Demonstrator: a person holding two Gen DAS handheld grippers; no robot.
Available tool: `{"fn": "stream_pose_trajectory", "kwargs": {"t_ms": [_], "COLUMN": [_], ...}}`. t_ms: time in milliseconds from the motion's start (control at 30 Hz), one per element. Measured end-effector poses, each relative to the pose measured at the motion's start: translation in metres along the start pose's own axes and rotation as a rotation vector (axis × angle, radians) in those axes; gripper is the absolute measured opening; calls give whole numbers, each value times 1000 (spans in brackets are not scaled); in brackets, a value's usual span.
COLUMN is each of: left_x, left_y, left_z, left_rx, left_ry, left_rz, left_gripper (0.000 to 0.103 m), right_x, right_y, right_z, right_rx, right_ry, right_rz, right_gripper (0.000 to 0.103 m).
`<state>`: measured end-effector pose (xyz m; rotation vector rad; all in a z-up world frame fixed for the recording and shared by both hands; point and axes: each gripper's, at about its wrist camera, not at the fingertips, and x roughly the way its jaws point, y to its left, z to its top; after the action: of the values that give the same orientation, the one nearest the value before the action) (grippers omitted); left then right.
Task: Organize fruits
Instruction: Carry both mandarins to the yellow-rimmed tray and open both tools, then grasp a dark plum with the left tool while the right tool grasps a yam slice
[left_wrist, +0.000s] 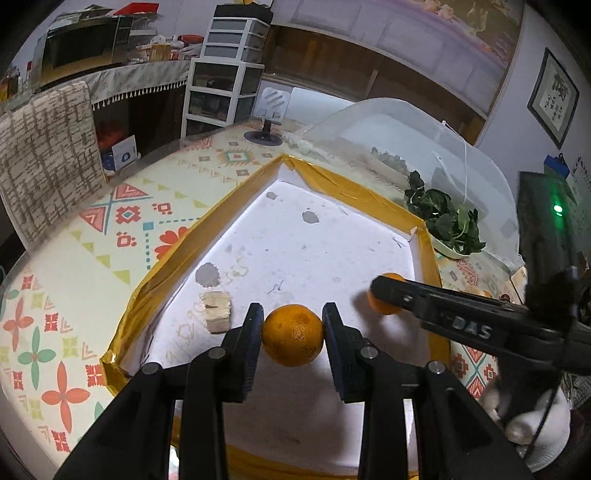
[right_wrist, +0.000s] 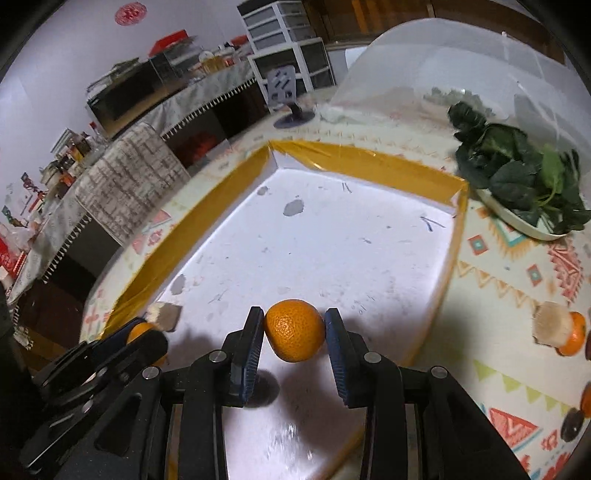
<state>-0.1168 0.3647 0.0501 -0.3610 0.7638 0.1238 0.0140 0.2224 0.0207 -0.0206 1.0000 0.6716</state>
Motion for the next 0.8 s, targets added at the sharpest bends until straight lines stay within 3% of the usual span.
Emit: {"fn": "stream_pose_trajectory", "kwargs": {"t_ms": [200, 433, 667, 800], "left_x": [7, -10, -36, -46], "left_y": [-1, -6, -24, -42], "left_z": [-1, 5, 9, 6], "left_rx": [-4, -2, 10, 48], "left_ry": [20, -33, -69, -77], "left_rz": [-5, -5, -15, -42], "left_gripper": [32, 53, 71, 73], "right_x": [10, -7, -51, -86], "right_y": [3, 4, -10, -33], "right_z": [7, 12, -2, -22], "right_rx": [2, 3, 35, 67], "right_ry": [7, -42, -115, -157], "right_rz": [-10, 0, 20, 9], "right_gripper": [37, 37, 38, 42]}}
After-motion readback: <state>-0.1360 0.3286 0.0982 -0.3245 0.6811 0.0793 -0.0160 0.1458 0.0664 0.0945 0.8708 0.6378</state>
